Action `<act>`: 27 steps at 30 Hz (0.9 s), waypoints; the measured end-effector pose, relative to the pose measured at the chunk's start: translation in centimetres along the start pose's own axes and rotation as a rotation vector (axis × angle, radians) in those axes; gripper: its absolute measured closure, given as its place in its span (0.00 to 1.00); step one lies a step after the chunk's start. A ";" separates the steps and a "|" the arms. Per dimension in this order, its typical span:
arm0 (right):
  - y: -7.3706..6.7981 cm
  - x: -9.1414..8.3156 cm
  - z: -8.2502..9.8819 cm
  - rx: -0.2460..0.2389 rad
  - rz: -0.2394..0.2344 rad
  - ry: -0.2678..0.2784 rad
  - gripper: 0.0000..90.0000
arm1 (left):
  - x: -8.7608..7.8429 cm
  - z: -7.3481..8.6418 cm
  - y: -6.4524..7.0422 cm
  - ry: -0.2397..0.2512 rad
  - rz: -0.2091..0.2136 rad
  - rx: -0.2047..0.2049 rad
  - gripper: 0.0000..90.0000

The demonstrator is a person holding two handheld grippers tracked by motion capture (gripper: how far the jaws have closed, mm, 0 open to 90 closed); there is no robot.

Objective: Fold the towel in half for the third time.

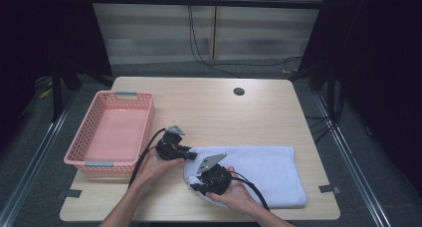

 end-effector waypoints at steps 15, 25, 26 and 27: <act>0.9 -3.3 -1.0 0.045 -0.053 0.115 0.82 | -3.2 -0.8 -0.5 0.172 0.123 -0.087 0.89; 0.6 -4.1 -1.2 0.041 -0.060 0.135 0.82 | -4.1 -0.9 0.4 0.192 0.096 -0.081 0.89; 0.6 -4.1 -1.2 0.040 -0.061 0.138 0.82 | -4.3 -0.9 0.4 0.196 0.095 -0.081 0.89; 0.6 -4.1 -1.3 0.042 -0.064 0.140 0.82 | -4.5 -0.9 0.5 0.198 0.096 -0.077 0.89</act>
Point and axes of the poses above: each handheld gripper's, and its own axes: x roughly forward along the jaws, z roughly out of its underside, y roughly to its right, the point moved 1 cm from there along x, roughly forward along the jaws, and after that the axes turned 15 degrees about -y, right-handed, at the moved point
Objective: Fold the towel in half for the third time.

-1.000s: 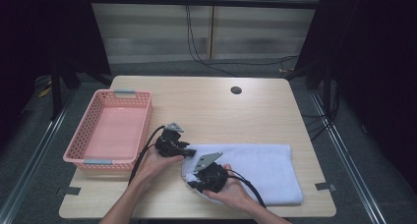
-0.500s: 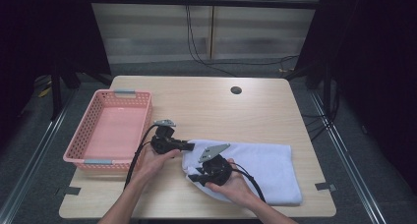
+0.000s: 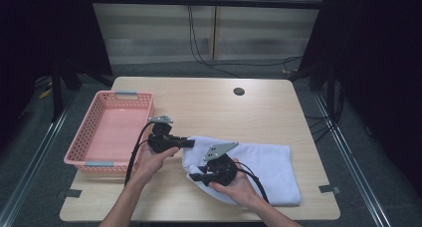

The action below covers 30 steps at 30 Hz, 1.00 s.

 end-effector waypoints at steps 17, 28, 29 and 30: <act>-1.4 -1.1 -1.8 -0.002 -0.050 0.084 0.82 | -3.3 -1.2 4.0 0.028 -0.115 -0.038 0.90; -3.1 -4.6 -6.3 -0.050 -0.014 0.198 0.82 | -8.5 -3.4 4.0 0.098 -0.151 -0.018 0.89; -3.2 -4.7 -6.8 -0.049 -0.009 0.212 0.82 | -8.8 -3.6 4.0 0.106 -0.165 -0.017 0.89; -3.4 -4.9 -7.1 -0.040 -0.008 0.236 0.82 | -8.9 -3.6 4.1 0.116 -0.165 -0.018 0.89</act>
Point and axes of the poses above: each handheld gripper's, and its own axes: x roughly forward along the jaws, z roughly out of its underside, y roughly to its right, the point moved 1 cm from there along x, roughly forward along the jaws, and after that the axes turned 15 degrees about -y, right-handed, at the moved point
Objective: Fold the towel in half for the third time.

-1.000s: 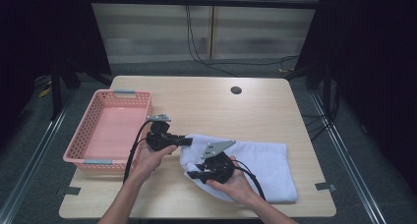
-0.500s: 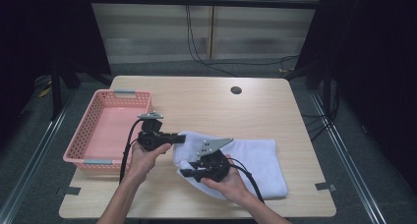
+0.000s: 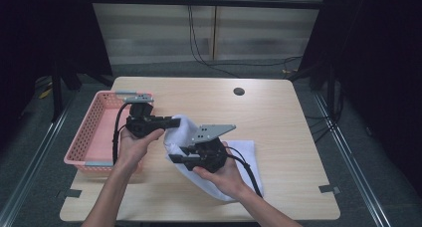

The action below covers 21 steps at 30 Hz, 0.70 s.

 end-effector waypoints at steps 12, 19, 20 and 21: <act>2.4 -1.3 4.9 0.109 0.057 0.039 0.82 | 6.9 -1.4 1.6 -0.055 0.021 0.053 0.88; 3.5 -4.5 8.7 0.163 0.121 0.062 0.81 | 11.5 -3.2 4.3 -0.106 0.059 0.095 0.87; 3.8 -4.9 9.6 0.183 0.122 0.061 0.81 | 12.1 -3.2 4.4 -0.115 0.065 0.094 0.87; 3.9 -5.1 10.1 0.190 0.126 0.060 0.80 | 12.8 -3.2 4.6 -0.126 0.067 0.102 0.87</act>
Point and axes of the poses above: each handheld gripper's, and its own axes: x roughly forward along the jaws, z roughly out of its underside, y roughly to its right, the point moved 1 cm from there along x, roughly forward along the jaws, and after that the axes turned 15 degrees about -y, right-handed, at the moved point
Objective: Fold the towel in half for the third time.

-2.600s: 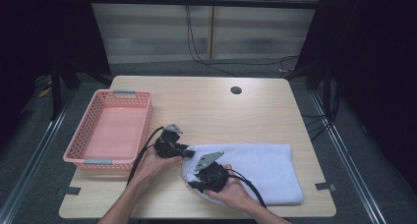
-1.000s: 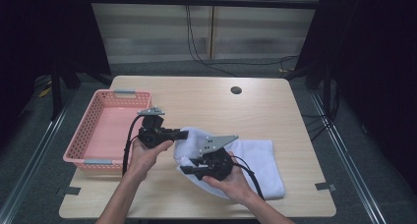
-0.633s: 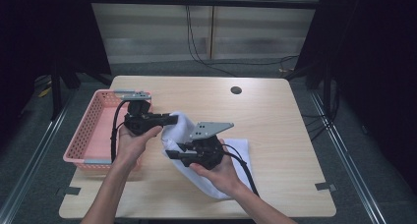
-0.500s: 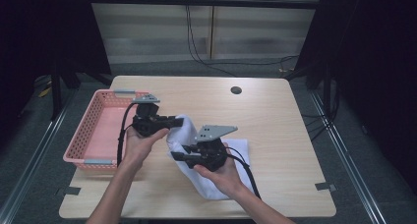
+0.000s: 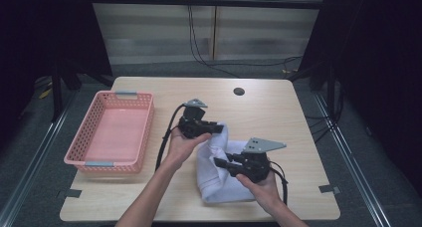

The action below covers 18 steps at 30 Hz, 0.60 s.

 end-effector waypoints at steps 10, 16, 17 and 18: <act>3.3 -2.0 6.5 0.089 0.065 -0.104 0.64 | 7.7 -0.1 1.3 -0.093 0.066 0.017 0.79; 4.0 -3.5 7.2 0.097 0.106 -0.118 0.40 | 7.4 -0.9 1.8 -0.045 0.068 0.041 0.52; 4.3 -3.7 7.2 0.105 0.109 -0.112 0.38 | 6.9 -0.9 1.8 -0.027 0.063 0.035 0.49; 4.5 -4.0 7.2 0.114 0.102 -0.115 0.36 | 6.3 -1.0 1.7 -0.009 0.061 0.030 0.47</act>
Point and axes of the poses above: each handheld gripper's, and its own axes: x roughly forward along the jaws, z roughly out of its underside, y roughly to its right, the point moved 1 cm from there along x, roughly forward along the jaws, and after that the axes turned 15 degrees about -y, right-handed, at the moved point
